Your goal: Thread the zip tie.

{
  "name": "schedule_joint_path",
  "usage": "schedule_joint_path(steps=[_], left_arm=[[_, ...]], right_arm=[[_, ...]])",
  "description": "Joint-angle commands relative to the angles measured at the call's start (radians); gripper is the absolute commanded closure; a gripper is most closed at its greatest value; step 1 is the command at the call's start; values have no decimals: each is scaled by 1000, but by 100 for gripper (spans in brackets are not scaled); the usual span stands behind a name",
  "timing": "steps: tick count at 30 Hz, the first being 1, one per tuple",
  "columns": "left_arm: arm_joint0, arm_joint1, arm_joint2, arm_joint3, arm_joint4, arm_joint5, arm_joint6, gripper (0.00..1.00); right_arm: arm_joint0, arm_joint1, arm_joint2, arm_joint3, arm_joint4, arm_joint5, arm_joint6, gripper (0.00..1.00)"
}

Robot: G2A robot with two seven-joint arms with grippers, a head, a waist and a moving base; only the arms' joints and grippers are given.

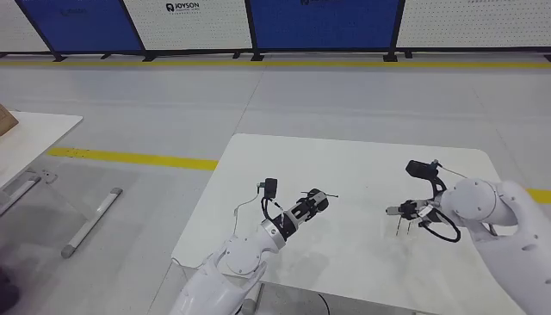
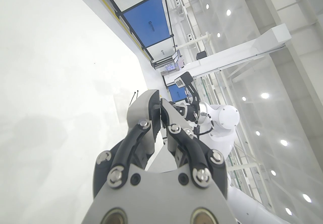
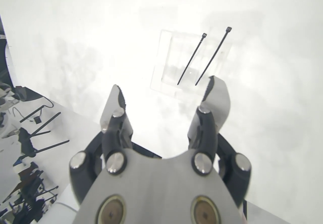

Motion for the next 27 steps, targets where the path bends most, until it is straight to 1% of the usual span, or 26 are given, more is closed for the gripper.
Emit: schedule_joint_path(steps=[1,4,9,12,16,18,19,22,24,27], left_arm=[[0,0,0,0,0,0,0,100],[0,0,0,0,0,0,0,100],[0,0,0,0,0,0,0,100],[0,0,0,0,0,0,0,100],[0,0,0,0,0,0,0,100],[0,0,0,0,0,0,0,100],[0,0,0,0,0,0,0,100],[0,0,0,0,0,0,0,100],[0,0,0,0,0,0,0,100],[0,0,0,0,0,0,0,100]], right_arm=[[13,-9,-8,24,-6,0,7,59],[26,-22,-15,49,-14,0,18,58],[35,-38,-20,71,-44,0,35,65],[36,-50,-15,96,-67,0,31,63],[38,-70,-9,128,-101,0,32,64],[39,-83,-7,137,-114,0,37,66],[40,-88,-6,141,-118,0,41,65],[42,-106,-8,157,-133,0,51,70],[45,-118,-11,170,-142,0,54,69],[52,-134,-12,199,-161,0,54,75]])
